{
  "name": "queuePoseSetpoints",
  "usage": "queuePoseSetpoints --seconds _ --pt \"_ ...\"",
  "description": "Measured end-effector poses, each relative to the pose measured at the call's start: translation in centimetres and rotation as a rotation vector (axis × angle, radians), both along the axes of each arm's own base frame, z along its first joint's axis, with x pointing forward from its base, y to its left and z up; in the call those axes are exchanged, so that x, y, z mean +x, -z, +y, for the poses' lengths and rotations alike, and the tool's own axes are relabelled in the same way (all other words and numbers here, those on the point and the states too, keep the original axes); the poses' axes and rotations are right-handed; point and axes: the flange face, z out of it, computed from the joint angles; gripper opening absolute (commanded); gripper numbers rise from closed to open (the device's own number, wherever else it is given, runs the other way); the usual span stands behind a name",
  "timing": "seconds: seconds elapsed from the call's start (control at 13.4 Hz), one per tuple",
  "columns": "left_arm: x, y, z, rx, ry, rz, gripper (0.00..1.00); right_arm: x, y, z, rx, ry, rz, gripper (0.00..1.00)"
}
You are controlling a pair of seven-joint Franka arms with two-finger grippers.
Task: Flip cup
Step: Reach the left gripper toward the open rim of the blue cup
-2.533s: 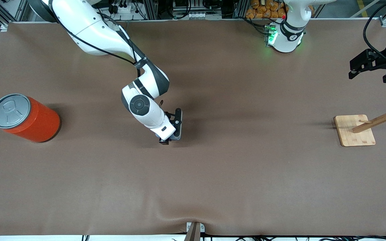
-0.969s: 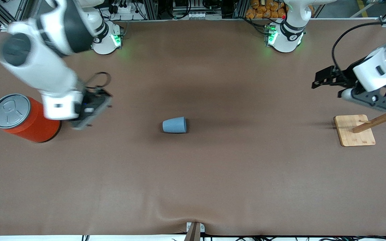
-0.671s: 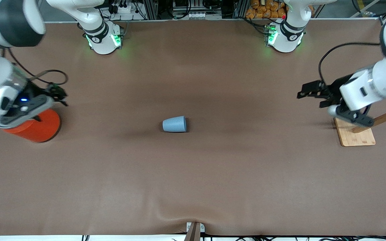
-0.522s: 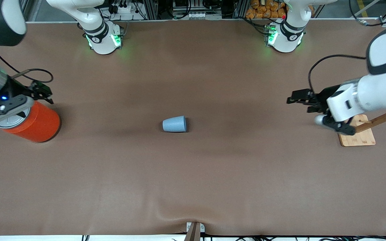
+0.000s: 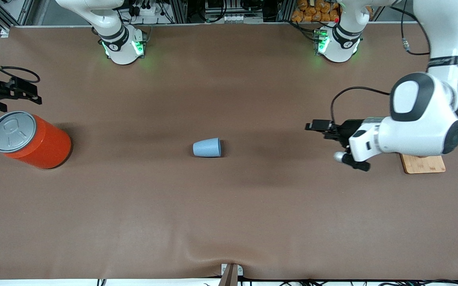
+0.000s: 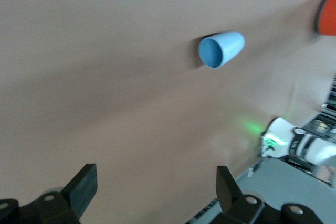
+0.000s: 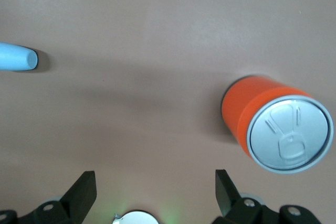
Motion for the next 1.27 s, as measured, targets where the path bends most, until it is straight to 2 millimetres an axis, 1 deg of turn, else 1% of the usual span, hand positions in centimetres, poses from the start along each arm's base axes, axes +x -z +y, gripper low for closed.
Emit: queuePoseSetpoints --seconds 0.07,0.22,0.37,0.52,0.6,0.67,0.82,0.89,0.97,1.04,1.19,1.27 --pt "-0.3 1.4 -1.2 -0.046 -0.013 0.034 1.0 -0.4 -0.4 -0.6 0.001 0.022 0.004 1.0" --pt "-0.3 4.3 -2.4 -0.117 -0.019 0.064 1.0 -1.3 -0.9 -1.5 -0.001 0.093 0.028 1.0" --pt "0.0 7.5 -3.0 -0.157 -0.038 0.061 1.0 -2.0 -1.2 -1.8 -0.008 0.168 0.051 1.0" --pt "0.0 10.4 -4.9 -0.254 -0.079 0.068 1.0 -2.2 -1.4 -1.6 -0.017 0.233 0.062 1.0" --pt "-0.3 12.3 -6.2 -0.308 -0.09 0.057 1.0 -2.3 -1.7 -1.5 -0.02 0.25 0.063 1.0" --pt "-0.7 14.8 -7.2 -0.362 -0.101 0.043 1.0 -2.4 -2.1 -1.4 -0.021 0.258 0.055 1.0" --pt "-2.1 20.0 -8.4 -0.471 -0.132 0.042 0.97 -2.4 -2.9 -1.3 -0.021 0.26 0.037 1.0" --pt "-2.8 22.0 -9.1 -0.512 -0.145 0.049 0.96 -2.4 -3.2 -1.2 -0.022 0.261 0.029 1.0" --pt "-3.4 23.4 -9.9 -0.531 -0.159 0.055 0.95 -2.4 -3.5 -1.4 -0.023 0.266 0.023 1.0" --pt "-3.7 24.1 -10.8 -0.529 -0.176 0.049 0.94 -2.4 -3.7 -1.6 -0.025 0.27 0.017 1.0" --pt "-4.2 24.4 -12.4 -0.53 -0.21 0.037 0.86 -2.2 -4.1 -1.8 -0.029 0.275 -0.009 1.0" --pt "-4.4 24.6 -13.0 -0.548 -0.224 0.026 0.85 -2.0 -4.2 -1.9 -0.028 0.277 -0.026 1.0"
